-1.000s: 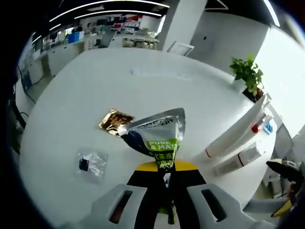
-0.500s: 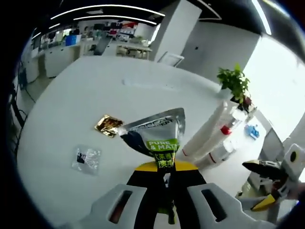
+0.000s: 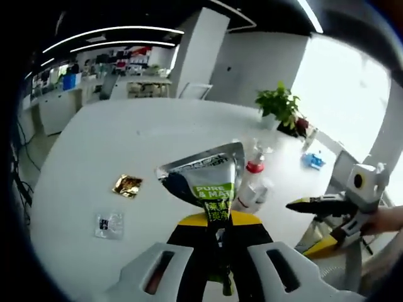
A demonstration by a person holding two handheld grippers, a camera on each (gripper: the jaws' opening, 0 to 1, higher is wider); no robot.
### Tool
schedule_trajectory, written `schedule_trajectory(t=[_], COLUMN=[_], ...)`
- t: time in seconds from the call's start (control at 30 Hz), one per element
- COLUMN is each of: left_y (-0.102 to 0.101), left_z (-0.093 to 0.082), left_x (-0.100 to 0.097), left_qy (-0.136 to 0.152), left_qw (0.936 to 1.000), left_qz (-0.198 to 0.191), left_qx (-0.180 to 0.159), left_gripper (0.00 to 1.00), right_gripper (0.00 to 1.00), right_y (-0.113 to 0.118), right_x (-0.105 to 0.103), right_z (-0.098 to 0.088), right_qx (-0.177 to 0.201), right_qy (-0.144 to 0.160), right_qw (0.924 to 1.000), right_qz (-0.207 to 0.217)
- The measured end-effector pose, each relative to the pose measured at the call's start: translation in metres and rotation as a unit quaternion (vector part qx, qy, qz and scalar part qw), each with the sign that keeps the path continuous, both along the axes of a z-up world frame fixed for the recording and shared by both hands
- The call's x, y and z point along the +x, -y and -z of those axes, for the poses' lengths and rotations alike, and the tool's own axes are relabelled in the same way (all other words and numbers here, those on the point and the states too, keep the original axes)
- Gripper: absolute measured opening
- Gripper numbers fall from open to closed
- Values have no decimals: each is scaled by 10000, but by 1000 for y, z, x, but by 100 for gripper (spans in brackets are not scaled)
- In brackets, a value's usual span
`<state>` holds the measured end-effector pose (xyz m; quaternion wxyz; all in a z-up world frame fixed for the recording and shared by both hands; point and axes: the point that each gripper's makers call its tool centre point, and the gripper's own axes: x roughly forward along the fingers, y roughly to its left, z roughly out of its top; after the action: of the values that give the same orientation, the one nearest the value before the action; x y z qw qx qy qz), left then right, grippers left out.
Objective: Arrange the skincare products in the storage area until every visible bottle or jar stands upright without overlapping.
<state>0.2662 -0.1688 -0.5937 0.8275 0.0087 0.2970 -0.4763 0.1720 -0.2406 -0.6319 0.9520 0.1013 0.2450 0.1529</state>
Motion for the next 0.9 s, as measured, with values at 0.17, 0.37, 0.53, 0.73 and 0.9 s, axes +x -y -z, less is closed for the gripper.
schedule_trajectory(t=[0.17, 0.37, 0.53, 0.73, 0.9], left_y=[-3, -2, 3, 8, 15], left_z=[-8, -19, -28, -38, -44], left_x=[-10, -29, -43, -58, -67], left_qy=[155, 208, 75, -22, -161], left_qw=[9998, 9988, 9974, 9961, 9946], left_qz=[114, 400, 561, 667, 715], left_qx=[-25, -189, -450, -570, -734], left_gripper=[5, 6, 6, 7, 9], right_gripper=[68, 58, 52, 46, 27], right_y=[-6, -21, -28, -28, -31], right_x=[-2, -3, 16, 44, 49], right_z=[-1, -23, -66, -95, -93], right_qx=[232, 1185, 2414, 3299, 3336], right_qy=[-66, 9, 434, 677, 703], right_qw=[9997, 9926, 9695, 9410, 9390], right_qz=[-102, -278, -3, 335, 449])
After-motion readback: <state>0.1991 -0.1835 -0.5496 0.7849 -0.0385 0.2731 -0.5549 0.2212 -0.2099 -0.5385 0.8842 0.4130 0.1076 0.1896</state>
